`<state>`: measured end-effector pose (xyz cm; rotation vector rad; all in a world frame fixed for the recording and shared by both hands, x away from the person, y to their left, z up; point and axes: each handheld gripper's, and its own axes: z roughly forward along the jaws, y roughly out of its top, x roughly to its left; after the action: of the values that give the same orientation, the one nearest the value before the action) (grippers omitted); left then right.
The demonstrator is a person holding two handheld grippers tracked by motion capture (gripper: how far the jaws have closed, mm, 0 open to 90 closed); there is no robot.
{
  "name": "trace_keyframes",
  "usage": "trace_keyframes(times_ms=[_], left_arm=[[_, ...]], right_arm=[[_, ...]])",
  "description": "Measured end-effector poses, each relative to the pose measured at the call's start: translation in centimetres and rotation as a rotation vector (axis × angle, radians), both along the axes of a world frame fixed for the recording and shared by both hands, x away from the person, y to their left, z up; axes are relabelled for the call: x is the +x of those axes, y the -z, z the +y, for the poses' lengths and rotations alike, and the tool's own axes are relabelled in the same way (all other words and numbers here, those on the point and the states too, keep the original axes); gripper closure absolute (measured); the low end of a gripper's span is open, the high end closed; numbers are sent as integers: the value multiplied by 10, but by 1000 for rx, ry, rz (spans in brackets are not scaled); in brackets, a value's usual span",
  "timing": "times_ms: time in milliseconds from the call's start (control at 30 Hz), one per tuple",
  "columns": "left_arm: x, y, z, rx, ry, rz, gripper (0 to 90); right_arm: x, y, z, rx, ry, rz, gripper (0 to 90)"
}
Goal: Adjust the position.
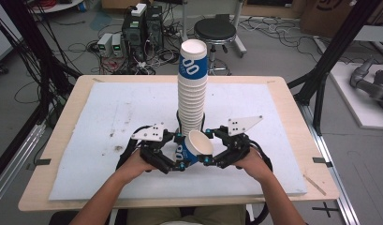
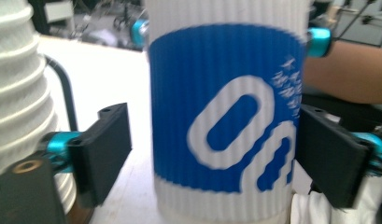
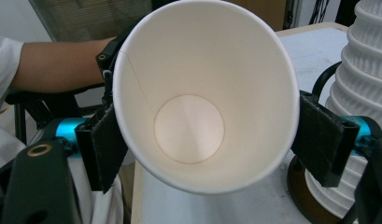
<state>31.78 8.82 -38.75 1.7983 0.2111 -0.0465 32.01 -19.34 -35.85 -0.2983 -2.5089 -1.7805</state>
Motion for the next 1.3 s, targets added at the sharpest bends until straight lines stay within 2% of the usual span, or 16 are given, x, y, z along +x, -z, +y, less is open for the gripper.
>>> trace_keyframes(times_ms=[33,133,267,300,333,400,433,500,533,567,600,767,1300], left_arm=[[0,0,0,0,0,0,139],[-1,-3,2,48,-1,-30,139],[-3,-6,2,76,-3,-55,139],[-3,-6,2,76,-3,-55,140],[-3,-6,2,98,0,-63,139],[-4,-6,0,111,1,-68,140],[-4,-6,0,111,1,-68,140],[-5,-5,-1,132,-2,-79,140],[-5,-5,-1,132,-2,-79,140],[-5,-6,-1,135,-3,-81,140],[-5,-7,0,127,-8,-86,140],[-6,-8,0,114,-2,-96,141],[-7,-6,-7,137,35,-96,163]], right_arm=[[0,-2,0,-10,0,1,198],[0,-6,0,-52,8,-16,198],[1,-13,4,-118,10,-47,198],[1,-14,5,-134,6,-50,198],[1,-16,7,-156,3,-60,198],[1,-19,10,-201,0,-79,198],[1,-19,10,-201,0,-79,198],[1,-24,18,-276,-14,-110,198],[1,-24,18,-276,-14,-110,198],[1,-27,23,-313,-26,-126,198],[1,-28,25,-323,-30,-132,198],[1,-31,32,-348,-46,-141,197],[-1,-29,41,-367,-91,-136,197]])
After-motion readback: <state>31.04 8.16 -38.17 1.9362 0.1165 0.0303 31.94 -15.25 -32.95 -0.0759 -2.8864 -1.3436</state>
